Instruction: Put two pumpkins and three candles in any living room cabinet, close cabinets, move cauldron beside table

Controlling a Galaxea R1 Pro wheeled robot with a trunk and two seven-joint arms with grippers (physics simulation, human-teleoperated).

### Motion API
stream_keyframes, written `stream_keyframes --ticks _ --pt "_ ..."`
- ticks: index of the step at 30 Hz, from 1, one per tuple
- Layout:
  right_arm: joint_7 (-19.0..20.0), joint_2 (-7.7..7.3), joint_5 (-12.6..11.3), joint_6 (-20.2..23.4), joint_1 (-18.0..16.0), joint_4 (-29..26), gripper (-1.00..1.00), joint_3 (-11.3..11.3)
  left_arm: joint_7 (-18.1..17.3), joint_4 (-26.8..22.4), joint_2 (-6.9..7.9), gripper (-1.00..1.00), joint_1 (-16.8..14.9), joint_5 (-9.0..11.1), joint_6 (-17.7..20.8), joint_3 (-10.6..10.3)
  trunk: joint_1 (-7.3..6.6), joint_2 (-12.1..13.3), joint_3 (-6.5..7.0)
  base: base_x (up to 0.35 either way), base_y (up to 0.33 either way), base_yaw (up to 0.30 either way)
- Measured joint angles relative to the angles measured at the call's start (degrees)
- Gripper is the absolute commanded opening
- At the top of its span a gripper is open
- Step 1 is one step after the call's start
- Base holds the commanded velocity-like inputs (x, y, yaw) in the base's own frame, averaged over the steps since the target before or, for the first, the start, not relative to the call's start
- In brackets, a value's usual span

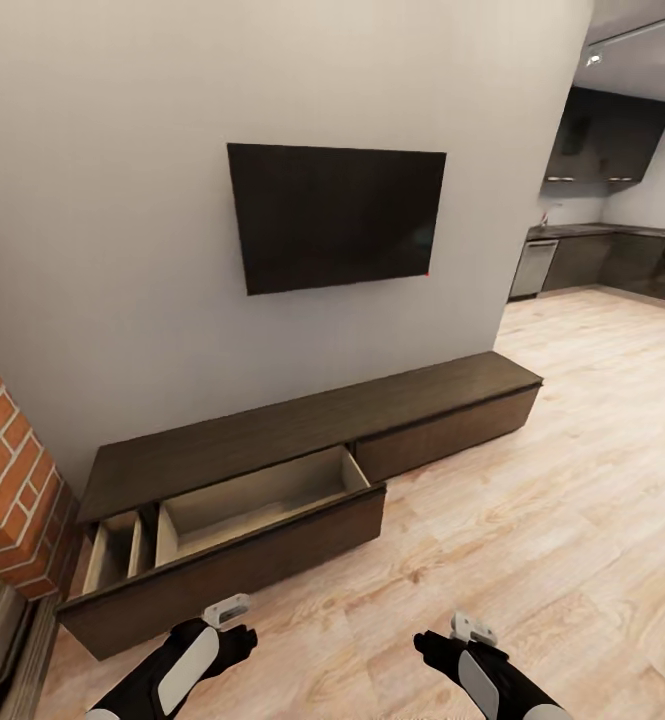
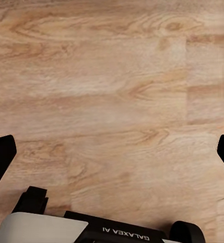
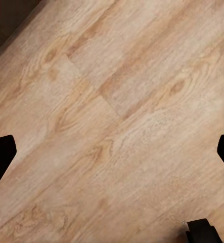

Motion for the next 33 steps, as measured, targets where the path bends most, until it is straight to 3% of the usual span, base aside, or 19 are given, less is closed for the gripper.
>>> stream_keyframes --ticks 33 --pt "-0.1 -0.01 -0.6 0.0 0.0 0.1 1.0 -0.3 -0.1 0.3 -0.02 1.0 0.0 -0.1 -0.3 -0.8 0.0 0.0 0.0 0.0 0.0 -0.28"
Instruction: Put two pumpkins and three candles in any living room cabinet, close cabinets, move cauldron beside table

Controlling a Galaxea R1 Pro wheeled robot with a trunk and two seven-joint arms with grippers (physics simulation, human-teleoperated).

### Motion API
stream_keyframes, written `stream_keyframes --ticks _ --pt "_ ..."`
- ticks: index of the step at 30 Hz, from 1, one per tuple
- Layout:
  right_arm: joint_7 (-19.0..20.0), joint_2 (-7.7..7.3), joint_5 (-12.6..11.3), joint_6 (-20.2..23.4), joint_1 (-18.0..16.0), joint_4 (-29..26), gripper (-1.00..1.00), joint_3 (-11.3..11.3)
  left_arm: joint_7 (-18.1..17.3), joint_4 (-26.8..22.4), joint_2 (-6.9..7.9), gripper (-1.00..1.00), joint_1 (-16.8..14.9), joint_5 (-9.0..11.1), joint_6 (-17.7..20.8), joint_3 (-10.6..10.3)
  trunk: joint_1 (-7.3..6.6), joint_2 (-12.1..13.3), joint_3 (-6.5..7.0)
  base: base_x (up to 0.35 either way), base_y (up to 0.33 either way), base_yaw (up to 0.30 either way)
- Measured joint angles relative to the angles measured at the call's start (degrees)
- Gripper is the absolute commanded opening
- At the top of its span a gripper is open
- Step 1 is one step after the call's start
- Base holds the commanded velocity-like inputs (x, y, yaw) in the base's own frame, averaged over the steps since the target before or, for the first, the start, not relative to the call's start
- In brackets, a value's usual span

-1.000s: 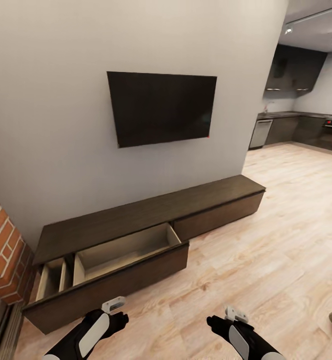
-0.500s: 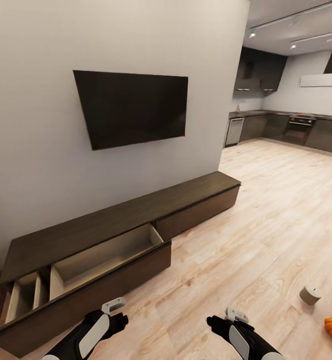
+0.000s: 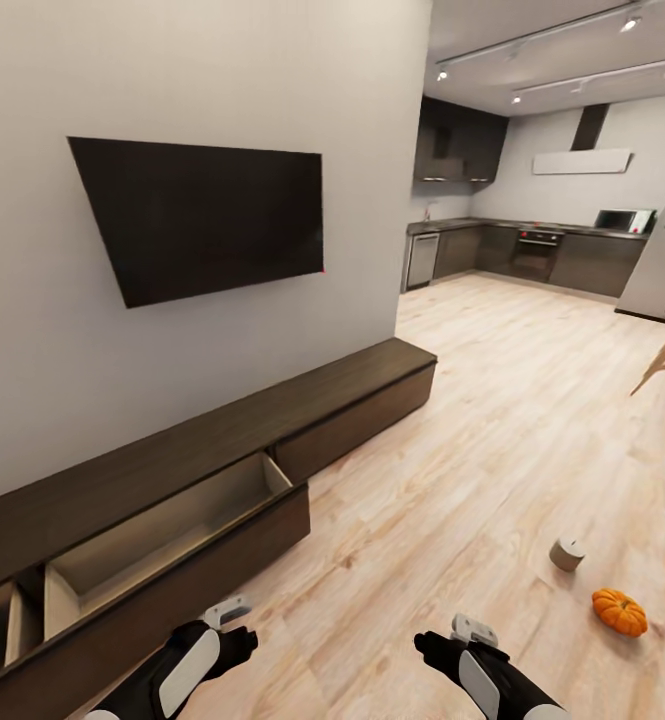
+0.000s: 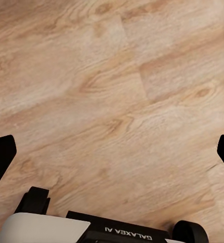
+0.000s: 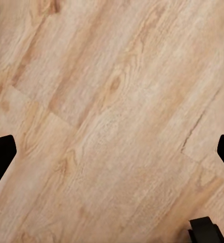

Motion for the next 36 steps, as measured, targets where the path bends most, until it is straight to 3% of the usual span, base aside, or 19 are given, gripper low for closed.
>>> stream_keyframes --ticks 36 --pt "-0.1 0.0 -0.2 0.0 0.0 0.0 1.0 -0.2 0.0 0.1 -0.17 1.0 0.0 -0.1 0.0 -0.3 0.0 0.0 0.0 0.0 0.0 -0.28"
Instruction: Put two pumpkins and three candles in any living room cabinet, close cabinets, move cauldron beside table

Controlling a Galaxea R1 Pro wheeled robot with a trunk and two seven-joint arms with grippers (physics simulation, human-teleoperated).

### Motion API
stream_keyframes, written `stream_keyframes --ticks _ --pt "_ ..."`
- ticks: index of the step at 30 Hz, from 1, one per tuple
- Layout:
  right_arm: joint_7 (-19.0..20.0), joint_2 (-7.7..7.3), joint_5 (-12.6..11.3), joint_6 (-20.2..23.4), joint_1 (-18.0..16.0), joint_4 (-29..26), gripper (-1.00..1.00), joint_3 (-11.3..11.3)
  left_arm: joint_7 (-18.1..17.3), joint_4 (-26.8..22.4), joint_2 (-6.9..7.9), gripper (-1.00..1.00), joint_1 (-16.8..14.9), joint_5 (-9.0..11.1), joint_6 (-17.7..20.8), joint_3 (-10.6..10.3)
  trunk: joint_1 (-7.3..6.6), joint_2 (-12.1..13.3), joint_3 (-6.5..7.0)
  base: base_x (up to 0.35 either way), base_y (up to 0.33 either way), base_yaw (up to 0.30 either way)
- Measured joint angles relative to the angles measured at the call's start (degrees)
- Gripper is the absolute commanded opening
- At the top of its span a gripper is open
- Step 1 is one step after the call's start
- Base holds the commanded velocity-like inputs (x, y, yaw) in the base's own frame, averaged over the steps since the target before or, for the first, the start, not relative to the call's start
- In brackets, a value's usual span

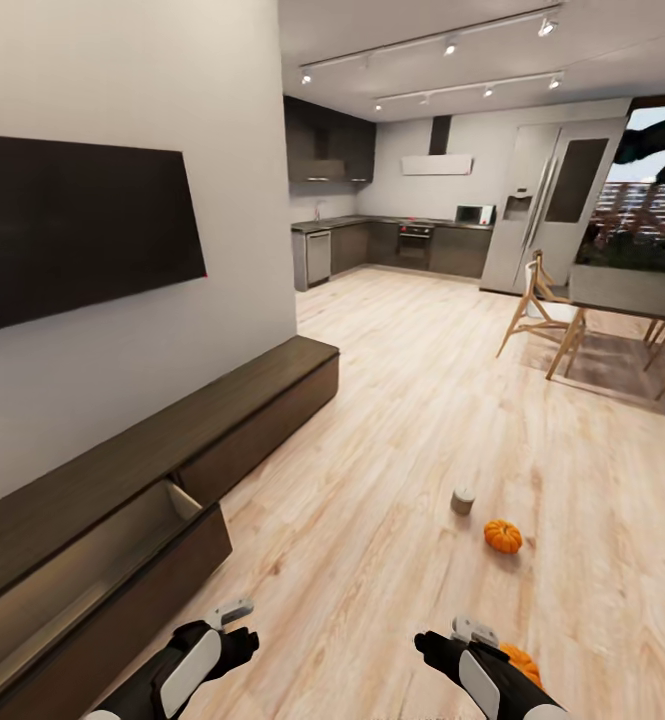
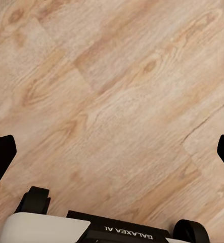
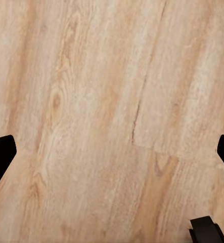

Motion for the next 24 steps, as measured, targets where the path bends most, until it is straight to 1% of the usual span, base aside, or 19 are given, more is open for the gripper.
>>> stream_keyframes --ticks 24 --pt "-0.1 -0.13 -0.1 0.0 0.0 0.2 1.0 -0.1 0.0 0.0 0.25 1.0 0.0 0.0 -0.1 0.0 0.0 0.0 0.0 0.0 0.0 -0.28"
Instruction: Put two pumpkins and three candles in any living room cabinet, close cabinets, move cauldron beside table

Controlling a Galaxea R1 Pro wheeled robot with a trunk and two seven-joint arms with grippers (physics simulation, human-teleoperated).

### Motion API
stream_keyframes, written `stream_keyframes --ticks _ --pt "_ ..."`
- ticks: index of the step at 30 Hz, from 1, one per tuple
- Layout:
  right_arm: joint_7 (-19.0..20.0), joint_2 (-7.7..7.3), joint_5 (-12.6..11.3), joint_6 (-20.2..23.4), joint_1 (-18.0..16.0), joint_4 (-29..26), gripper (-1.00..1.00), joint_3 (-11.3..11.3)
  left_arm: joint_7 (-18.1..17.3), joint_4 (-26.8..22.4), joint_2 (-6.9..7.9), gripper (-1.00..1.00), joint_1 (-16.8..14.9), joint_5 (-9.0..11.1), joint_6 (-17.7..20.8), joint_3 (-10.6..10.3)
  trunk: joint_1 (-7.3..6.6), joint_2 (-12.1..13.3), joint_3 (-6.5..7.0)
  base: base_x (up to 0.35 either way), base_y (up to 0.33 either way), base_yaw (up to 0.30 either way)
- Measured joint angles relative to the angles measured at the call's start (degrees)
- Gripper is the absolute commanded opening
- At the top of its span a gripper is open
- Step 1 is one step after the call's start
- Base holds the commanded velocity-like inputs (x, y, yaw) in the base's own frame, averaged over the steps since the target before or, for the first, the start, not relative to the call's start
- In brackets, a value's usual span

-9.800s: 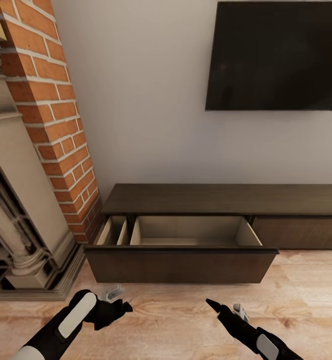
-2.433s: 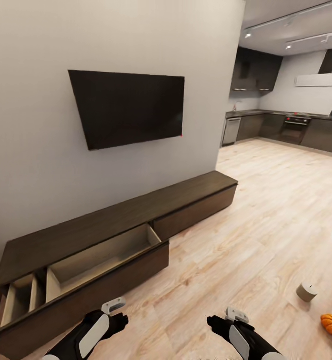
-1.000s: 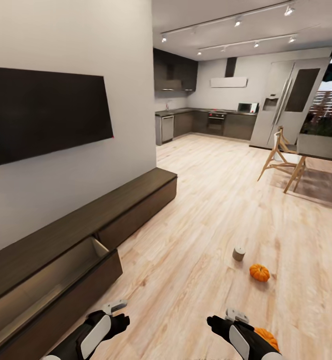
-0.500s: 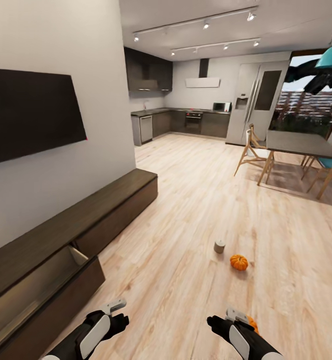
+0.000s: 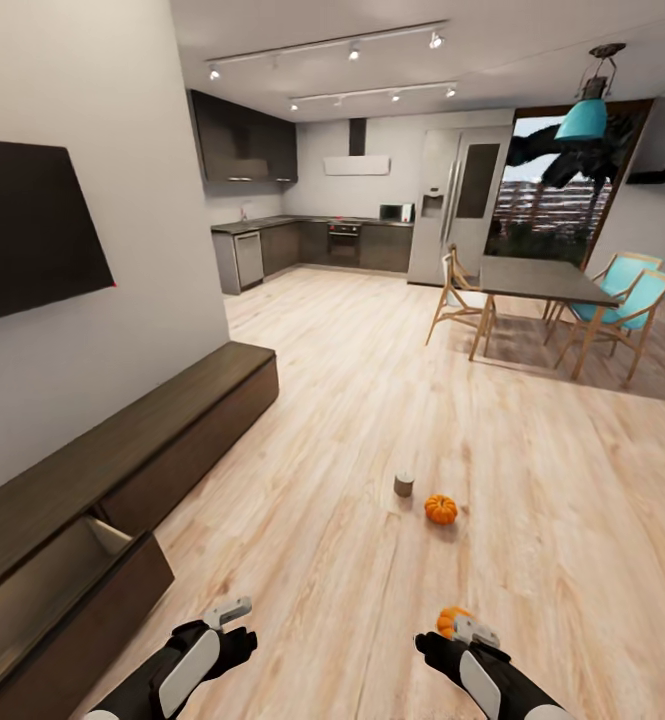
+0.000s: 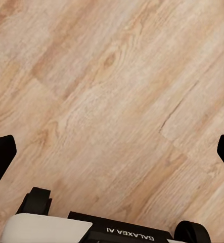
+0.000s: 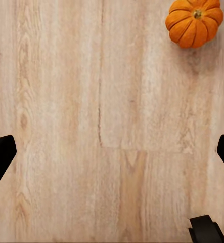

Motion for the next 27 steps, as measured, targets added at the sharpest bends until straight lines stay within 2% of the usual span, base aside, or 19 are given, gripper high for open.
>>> stream_keyframes --ticks 15,21,27 --pt "0.0 0.01 -0.1 0.0 0.0 0.2 1.0 -0.1 0.0 0.0 0.09 1.0 0.0 0.0 0.0 0.0 0.0 0.0 0.0 0.0 0.0 -0.28" --pt "0.1 -0.13 -2.8 0.3 0.0 0.2 1.0 -0.2 0.0 0.0 0.11 1.0 0.0 0.0 0.0 0.0 0.0 0.0 0.0 0.0 0.0 -0.28" --pt "0.1 -0.21 -3.4 0.7 0.0 0.3 1.0 -0.2 0.0 0.0 0.17 1.0 0.0 0.0 0.0 0.0 0.0 0.0 -0.02 0.0 0.0 -0.28"
